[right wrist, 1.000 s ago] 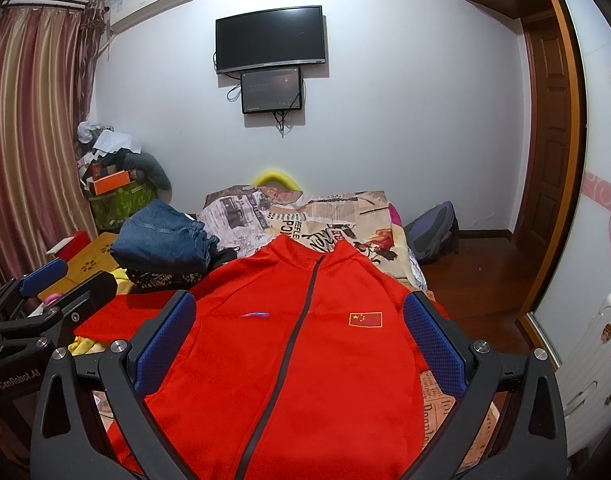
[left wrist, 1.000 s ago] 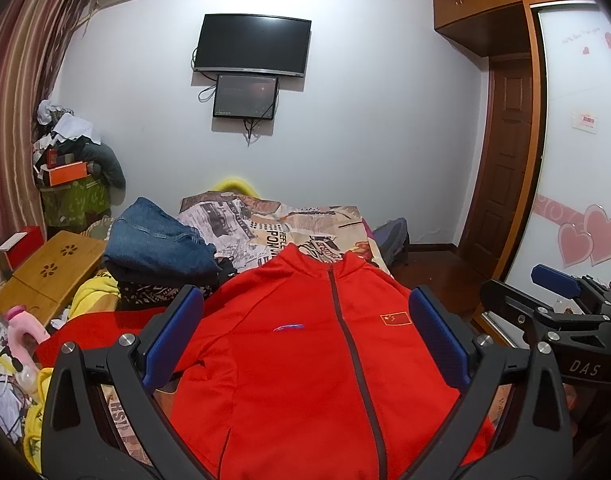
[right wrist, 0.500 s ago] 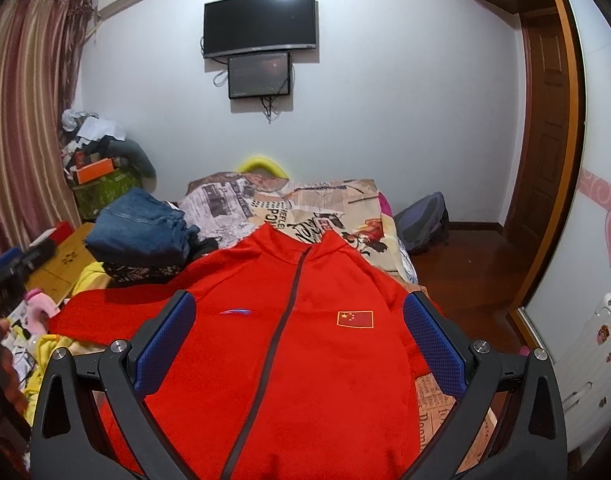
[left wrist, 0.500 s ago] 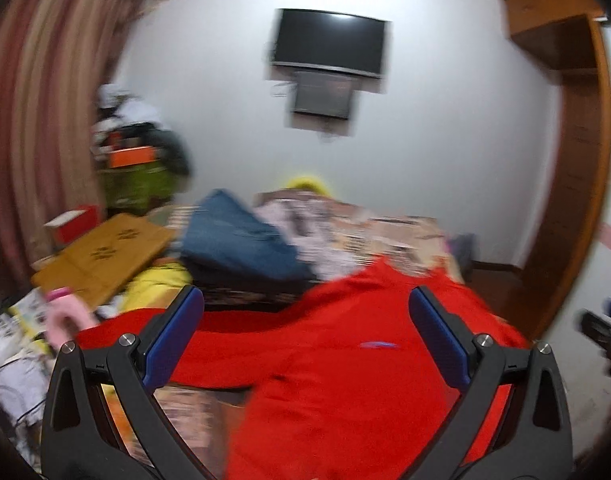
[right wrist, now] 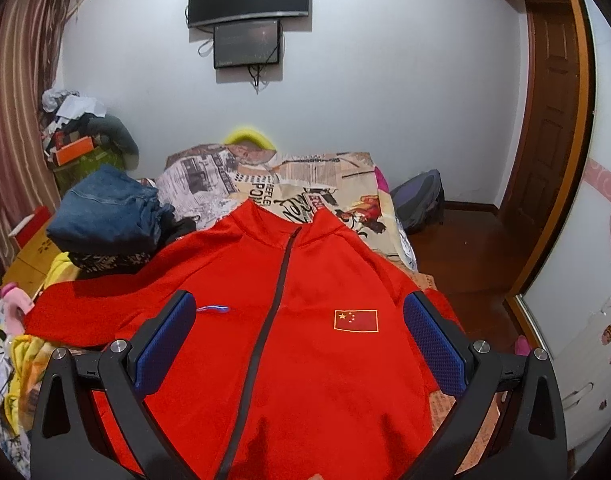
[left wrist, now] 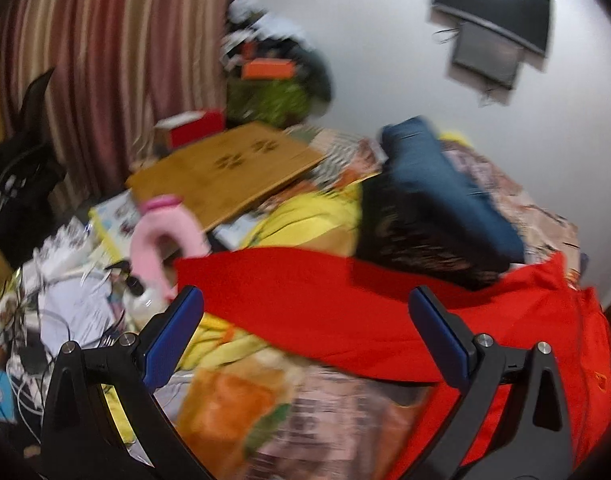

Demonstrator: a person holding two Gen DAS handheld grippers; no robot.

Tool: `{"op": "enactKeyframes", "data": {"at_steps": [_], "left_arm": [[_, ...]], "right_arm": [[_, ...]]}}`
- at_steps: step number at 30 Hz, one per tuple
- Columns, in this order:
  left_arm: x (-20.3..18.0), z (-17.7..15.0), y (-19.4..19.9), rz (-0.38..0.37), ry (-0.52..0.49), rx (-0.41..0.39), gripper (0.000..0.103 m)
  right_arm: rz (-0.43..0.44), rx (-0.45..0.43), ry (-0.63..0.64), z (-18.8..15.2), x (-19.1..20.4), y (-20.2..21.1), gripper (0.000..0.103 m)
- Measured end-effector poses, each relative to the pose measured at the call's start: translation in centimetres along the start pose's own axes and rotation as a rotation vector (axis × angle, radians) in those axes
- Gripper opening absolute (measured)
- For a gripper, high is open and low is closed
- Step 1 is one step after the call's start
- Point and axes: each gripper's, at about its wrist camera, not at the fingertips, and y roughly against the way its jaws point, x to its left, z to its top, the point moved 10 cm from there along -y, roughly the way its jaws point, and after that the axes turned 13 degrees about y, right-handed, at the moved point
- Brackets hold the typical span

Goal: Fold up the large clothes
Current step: 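Grasp the red jacket's sleeve cuff with the left gripper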

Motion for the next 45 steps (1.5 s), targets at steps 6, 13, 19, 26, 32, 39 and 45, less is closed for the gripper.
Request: {"op": "enactKeyframes", "data": {"at_steps": [6, 13, 19, 26, 32, 39, 45], "left_arm": [[7.9, -0.5, -6.1, 0.064, 0.198, 0.113, 0.103], [12.2, -2.7, -11.9, -0.023, 0.405, 0.303, 0.101], [12.7, -3.4, -15.1, -0.120, 0.579, 0.405, 0.089], [13.2, -3.6, -17.3, -0.168, 0.681, 0.441, 0.089], [13.9, -4.4, -19.6, -0.116, 0.685, 0.489, 0.066], [12.1, -3.7, -17.8, -0.041, 0.502, 0.476, 0.020], [9.8, -2.2, -14.6, -0.023, 0.360, 0.418, 0.009]], "right_arm": [[0.008, 0.065, 0.024, -0.5, 0.9, -3.3, 0.103], [0.042, 0.154, 0.050, -2.2, 2.7, -6.1, 0.103], [0.050, 0.205, 0.038, -3.3, 2.8, -7.1, 0.103], [0.043, 0.237, 0.026, -3.8, 2.2, -7.6, 0.103], [0.051, 0.251, 0.010, -4.0, 2.3, -8.2, 0.103], [0.054, 0.252, 0.010, -4.2, 2.5, -8.0, 0.103], [0.074, 0.245, -0.002, -4.3, 2.6, -7.4, 0.103]]}}
